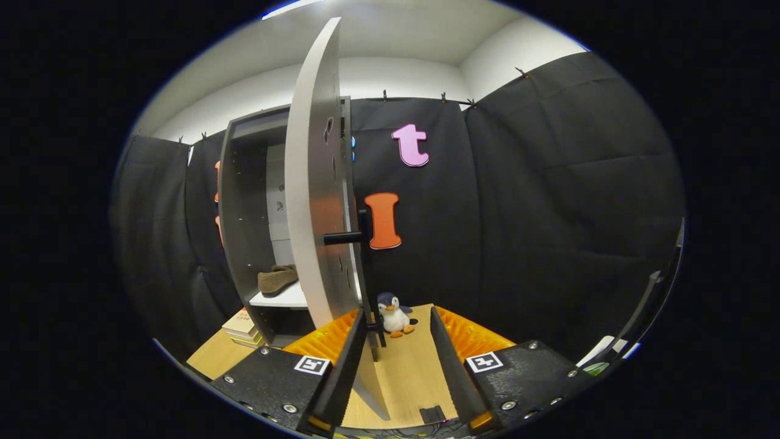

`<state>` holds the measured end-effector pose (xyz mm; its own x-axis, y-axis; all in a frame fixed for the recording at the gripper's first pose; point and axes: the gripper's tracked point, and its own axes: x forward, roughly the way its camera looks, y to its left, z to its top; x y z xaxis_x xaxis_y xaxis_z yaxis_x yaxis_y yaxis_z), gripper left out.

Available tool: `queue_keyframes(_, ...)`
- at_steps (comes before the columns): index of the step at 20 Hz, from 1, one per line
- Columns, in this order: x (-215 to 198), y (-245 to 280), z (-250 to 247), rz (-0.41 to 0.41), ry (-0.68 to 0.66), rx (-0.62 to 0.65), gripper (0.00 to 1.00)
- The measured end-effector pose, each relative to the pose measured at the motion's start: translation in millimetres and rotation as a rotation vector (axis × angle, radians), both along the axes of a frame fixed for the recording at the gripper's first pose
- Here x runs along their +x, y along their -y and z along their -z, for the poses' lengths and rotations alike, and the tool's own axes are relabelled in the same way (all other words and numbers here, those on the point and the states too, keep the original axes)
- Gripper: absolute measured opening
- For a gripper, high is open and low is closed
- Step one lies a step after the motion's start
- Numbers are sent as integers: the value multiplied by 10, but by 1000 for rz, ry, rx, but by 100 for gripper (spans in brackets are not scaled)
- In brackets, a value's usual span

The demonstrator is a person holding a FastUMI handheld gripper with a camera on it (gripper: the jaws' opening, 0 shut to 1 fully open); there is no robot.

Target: Open the shoe cabinet door, grab the shoes and put them into the shoe cabinet, then close the shoe cabinet door.

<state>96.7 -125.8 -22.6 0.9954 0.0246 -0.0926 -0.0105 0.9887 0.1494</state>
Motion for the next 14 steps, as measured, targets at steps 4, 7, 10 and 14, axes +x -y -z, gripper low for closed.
queue_keyframes(4, 56, -61, -56, -76, 11, 4, 67)
queue_keyframes(7, 81, -172, -61, -156, 18, 20, 66)
queue_keyframes(10, 90, -237, -58, -250, 27, 36, 66)
queue_keyframes(14, 88, -332, -50, -349, 32, 55, 66)
